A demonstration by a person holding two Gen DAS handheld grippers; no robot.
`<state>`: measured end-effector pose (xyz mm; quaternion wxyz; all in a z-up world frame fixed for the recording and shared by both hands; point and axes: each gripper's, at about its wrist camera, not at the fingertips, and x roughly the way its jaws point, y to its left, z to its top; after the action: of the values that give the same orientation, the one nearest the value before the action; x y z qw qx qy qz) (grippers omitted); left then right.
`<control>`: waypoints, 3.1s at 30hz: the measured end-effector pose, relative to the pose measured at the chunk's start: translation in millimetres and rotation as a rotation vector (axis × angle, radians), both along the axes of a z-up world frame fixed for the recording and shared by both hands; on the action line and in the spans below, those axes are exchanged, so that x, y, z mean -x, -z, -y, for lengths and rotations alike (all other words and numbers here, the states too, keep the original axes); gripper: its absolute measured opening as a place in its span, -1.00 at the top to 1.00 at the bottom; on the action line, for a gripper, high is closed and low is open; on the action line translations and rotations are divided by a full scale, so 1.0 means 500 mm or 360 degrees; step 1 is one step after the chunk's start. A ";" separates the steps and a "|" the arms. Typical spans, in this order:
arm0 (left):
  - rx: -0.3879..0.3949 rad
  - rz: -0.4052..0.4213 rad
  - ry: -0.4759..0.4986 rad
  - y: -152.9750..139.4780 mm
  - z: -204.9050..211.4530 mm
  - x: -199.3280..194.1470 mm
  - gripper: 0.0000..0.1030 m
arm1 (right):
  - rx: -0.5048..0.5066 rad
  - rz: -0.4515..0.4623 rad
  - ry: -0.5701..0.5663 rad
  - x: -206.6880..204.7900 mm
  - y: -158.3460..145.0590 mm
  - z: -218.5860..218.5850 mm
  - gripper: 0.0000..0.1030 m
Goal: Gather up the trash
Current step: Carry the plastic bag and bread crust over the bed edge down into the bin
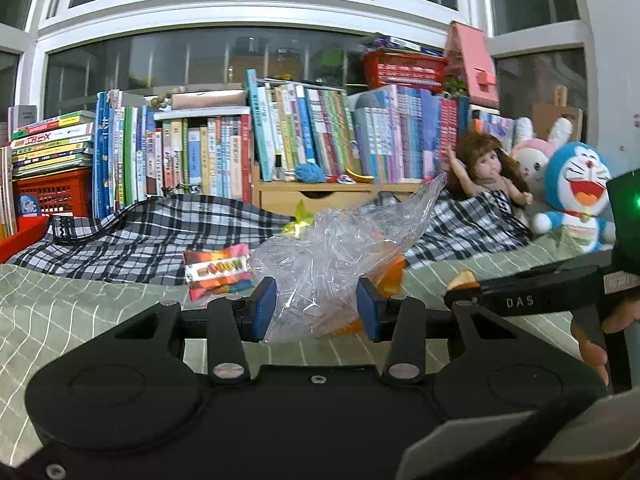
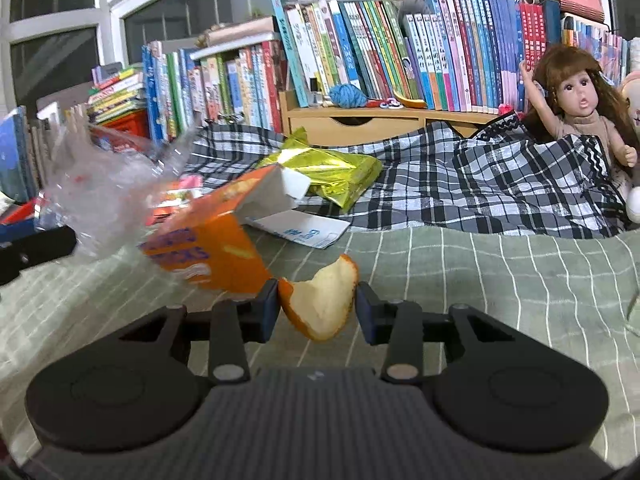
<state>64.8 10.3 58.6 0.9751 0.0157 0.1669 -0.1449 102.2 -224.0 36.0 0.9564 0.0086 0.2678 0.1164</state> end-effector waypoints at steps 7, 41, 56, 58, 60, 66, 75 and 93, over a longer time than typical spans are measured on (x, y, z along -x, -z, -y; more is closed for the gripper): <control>-0.0007 -0.0060 0.0033 -0.007 0.004 0.080 0.20 | -0.0022 0.0039 -0.0050 0.090 -0.017 -0.008 0.12; 0.0027 -0.0129 0.0206 0.014 0.002 0.410 0.20 | -0.0077 0.0040 -0.0208 0.405 0.023 -0.049 0.12; 0.0148 -0.0250 0.0275 0.014 -0.032 0.547 0.20 | -0.0064 -0.0055 -0.0229 0.495 0.056 -0.056 0.12; 0.0143 -0.0286 0.0282 0.022 -0.036 0.559 0.20 | -0.0067 -0.0071 -0.0219 0.502 0.065 -0.054 0.12; 0.0134 -0.0320 0.0292 0.031 -0.035 0.571 0.20 | -0.0074 -0.0096 -0.0213 0.509 0.075 -0.055 0.12; 0.0094 -0.0467 0.0274 0.084 -0.029 0.572 0.20 | 0.0021 -0.0179 -0.0199 0.514 0.121 -0.063 0.11; 0.0111 -0.0818 0.0061 0.200 -0.008 0.482 0.20 | 0.0017 -0.0387 -0.0152 0.482 0.217 -0.070 0.10; 0.0029 -0.1286 -0.0154 0.425 0.020 0.341 0.19 | -0.0031 -0.0685 -0.0064 0.411 0.343 -0.095 0.08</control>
<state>-105.6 0.3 -153.8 0.8369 -0.0591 0.5358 -0.0948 -103.2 -176.8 -135.5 0.8745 0.0372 0.4649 0.1336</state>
